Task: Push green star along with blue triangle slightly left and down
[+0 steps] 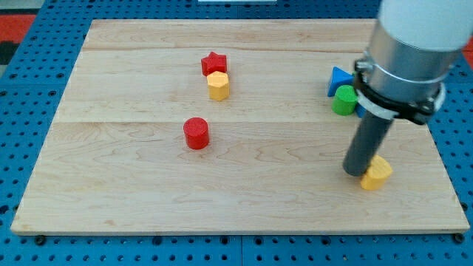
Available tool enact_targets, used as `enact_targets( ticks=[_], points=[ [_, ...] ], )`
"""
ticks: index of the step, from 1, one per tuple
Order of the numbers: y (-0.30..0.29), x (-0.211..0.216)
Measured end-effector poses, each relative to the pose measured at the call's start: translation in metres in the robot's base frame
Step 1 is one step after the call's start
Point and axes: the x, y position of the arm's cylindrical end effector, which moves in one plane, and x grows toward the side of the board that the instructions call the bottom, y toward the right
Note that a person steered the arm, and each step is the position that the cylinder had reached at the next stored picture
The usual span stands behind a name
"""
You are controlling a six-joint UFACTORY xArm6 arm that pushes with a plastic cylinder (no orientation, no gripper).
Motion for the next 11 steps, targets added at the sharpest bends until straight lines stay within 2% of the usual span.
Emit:
enact_targets(
  ticks=[2,3,4,5,7,9,10,11],
  points=[
    [0.016,-0.044],
    [0.073,-0.049],
    [0.129,-0.087],
    [0.161,-0.127],
    [0.069,-0.159],
    [0.043,-0.215],
    [0.006,-0.223],
    [-0.008,-0.198]
  ],
)
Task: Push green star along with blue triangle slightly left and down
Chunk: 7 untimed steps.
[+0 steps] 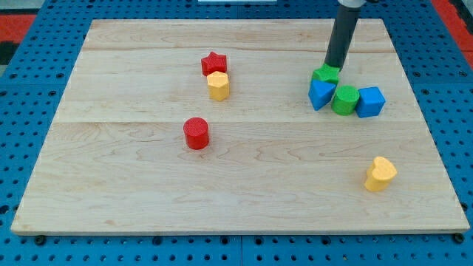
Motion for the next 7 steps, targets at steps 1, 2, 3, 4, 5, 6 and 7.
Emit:
enact_targets(
  ticks=[1,2,3,4,5,6,7],
  points=[
    [-0.038,0.019],
    [-0.048,0.019],
    [-0.048,0.019],
    [-0.048,0.019],
    [-0.048,0.021],
    [-0.049,0.036],
    [-0.049,0.086]
  ],
)
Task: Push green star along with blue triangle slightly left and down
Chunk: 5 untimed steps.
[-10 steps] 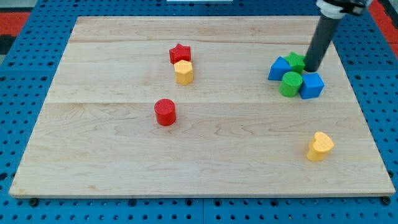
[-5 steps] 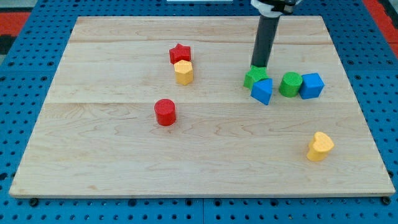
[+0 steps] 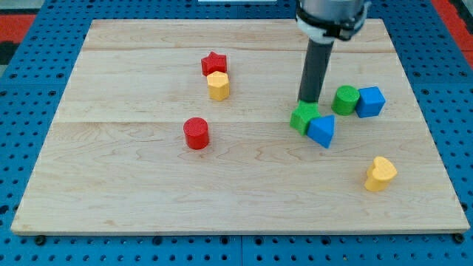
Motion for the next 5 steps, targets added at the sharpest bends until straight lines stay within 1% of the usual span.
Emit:
enact_targets(
  ticks=[1,3,4,5],
  points=[
    [0.005,0.012],
    [0.005,0.015],
    [-0.004,0.01],
    [-0.039,-0.015]
  ],
)
